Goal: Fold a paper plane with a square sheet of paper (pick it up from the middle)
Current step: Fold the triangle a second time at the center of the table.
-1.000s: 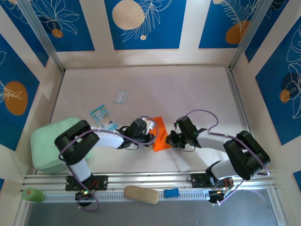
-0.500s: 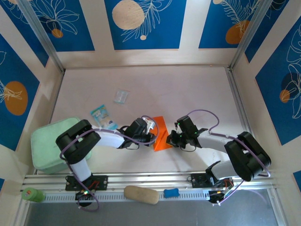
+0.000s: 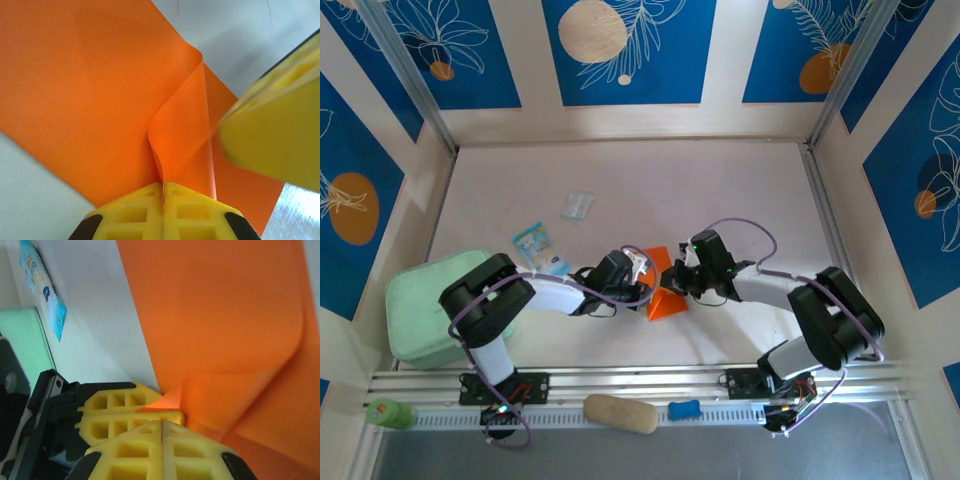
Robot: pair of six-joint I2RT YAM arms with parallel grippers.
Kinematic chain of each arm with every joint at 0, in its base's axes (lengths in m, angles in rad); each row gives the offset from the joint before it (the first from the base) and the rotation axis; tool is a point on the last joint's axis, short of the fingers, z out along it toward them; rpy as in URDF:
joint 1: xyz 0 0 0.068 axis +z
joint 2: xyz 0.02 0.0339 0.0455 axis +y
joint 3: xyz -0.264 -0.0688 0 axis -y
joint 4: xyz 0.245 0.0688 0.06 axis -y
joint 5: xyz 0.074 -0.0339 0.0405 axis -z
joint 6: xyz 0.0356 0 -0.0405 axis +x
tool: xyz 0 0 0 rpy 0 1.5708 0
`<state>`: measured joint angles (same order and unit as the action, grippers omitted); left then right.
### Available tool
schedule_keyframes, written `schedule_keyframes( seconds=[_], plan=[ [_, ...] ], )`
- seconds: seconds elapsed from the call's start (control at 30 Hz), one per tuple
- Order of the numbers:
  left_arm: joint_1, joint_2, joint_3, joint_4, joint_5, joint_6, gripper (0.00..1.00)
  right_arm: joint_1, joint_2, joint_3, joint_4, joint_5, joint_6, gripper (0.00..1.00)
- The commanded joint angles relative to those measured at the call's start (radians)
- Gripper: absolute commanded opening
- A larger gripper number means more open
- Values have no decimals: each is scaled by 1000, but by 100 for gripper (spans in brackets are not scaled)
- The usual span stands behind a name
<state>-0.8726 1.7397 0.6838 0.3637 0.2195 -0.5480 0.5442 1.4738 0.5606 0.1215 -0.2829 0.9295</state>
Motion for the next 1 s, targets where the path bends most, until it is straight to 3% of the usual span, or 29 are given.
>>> schedule_keyframes(
  seconds=[0.0, 0.37, 0.7, 0.97],
  plan=[
    [11, 46, -3, -42, 12, 3, 0, 8, 53, 26, 35, -48, 8, 0],
    [11, 46, 5, -71, 12, 10, 0, 11, 133, -76, 53, 13, 37, 0],
    [14, 50, 0, -83, 20, 7, 0, -18, 24, 31, -64, 21, -34, 0],
    [12, 44, 0, -93, 29, 7, 0, -53, 130, -25, -20, 40, -17, 0]
  ],
)
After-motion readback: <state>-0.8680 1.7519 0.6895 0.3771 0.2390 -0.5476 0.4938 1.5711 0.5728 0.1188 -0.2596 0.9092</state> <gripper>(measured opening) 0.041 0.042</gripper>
